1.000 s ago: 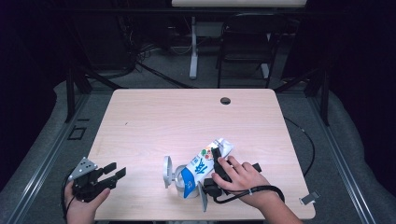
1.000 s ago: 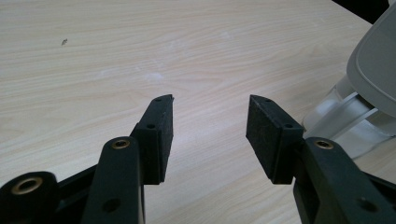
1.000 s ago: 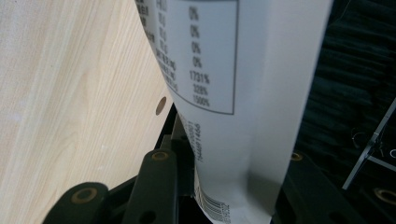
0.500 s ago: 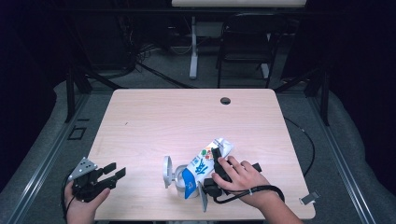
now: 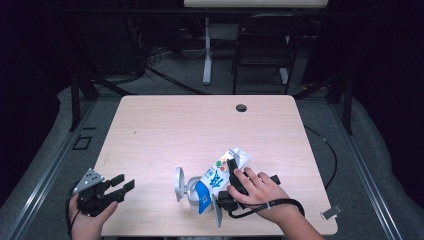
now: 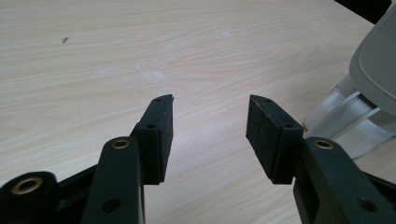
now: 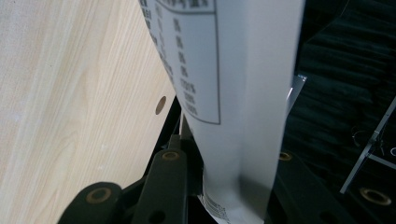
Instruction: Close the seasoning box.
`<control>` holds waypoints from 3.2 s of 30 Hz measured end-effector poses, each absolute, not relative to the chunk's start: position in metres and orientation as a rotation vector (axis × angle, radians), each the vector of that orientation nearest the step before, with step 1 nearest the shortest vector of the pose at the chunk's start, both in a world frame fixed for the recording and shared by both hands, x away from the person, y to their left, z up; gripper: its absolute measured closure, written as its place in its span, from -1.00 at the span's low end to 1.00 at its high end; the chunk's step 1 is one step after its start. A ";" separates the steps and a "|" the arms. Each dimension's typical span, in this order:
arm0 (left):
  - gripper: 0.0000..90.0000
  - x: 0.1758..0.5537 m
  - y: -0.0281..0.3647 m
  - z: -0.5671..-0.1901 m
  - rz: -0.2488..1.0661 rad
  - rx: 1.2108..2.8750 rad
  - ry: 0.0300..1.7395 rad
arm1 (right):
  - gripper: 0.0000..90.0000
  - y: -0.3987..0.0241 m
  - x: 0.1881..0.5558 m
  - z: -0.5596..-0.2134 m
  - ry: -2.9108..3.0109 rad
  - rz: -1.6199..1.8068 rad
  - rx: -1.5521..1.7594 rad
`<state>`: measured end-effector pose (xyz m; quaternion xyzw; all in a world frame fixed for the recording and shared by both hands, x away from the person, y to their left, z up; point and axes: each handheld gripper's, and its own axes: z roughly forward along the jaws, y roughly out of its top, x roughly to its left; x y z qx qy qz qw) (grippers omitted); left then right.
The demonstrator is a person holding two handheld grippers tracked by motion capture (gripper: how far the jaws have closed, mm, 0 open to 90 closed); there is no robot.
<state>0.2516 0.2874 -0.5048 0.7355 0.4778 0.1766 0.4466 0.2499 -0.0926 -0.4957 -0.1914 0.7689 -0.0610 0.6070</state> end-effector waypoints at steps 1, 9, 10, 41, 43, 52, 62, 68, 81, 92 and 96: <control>0.15 0.252 0.287 -0.505 0.437 1.821 1.183 | 0.71 -0.093 0.250 -0.496 1.779 -0.136 -0.442; 0.15 0.252 0.287 -0.505 0.438 1.824 1.185 | 0.75 -0.093 0.250 -0.496 1.784 -0.136 -0.436; 0.15 0.252 0.287 -0.505 0.438 1.824 1.184 | 0.76 -0.093 0.250 -0.496 1.786 -0.134 -0.434; 0.15 0.251 0.288 -0.505 0.440 1.818 1.188 | 0.98 -0.093 0.250 -0.493 1.823 -0.109 -0.391; 0.15 0.251 0.288 -0.505 0.440 1.818 1.189 | 0.98 -0.092 0.248 -0.491 1.816 -0.130 -0.388; 0.15 0.252 0.288 -0.505 0.443 1.812 1.188 | 0.98 -0.093 0.248 -0.491 1.827 -0.102 -0.376; 0.15 0.252 0.288 -0.506 0.444 1.814 1.189 | 0.98 -0.093 0.247 -0.489 1.838 -0.092 -0.363; 0.15 0.252 0.288 -0.505 0.441 1.816 1.190 | 0.98 -0.093 0.247 -0.488 1.840 -0.080 -0.354; 0.15 0.252 0.288 -0.506 0.442 1.811 1.192 | 0.98 -0.098 0.246 -0.483 1.881 -0.030 -0.292; 0.15 0.252 0.288 -0.506 0.441 1.815 1.192 | 0.98 -0.099 0.247 -0.484 1.917 0.052 -0.223; 0.15 0.252 0.288 -0.506 0.442 1.815 1.193 | 0.98 -0.100 0.246 -0.484 1.930 0.075 -0.196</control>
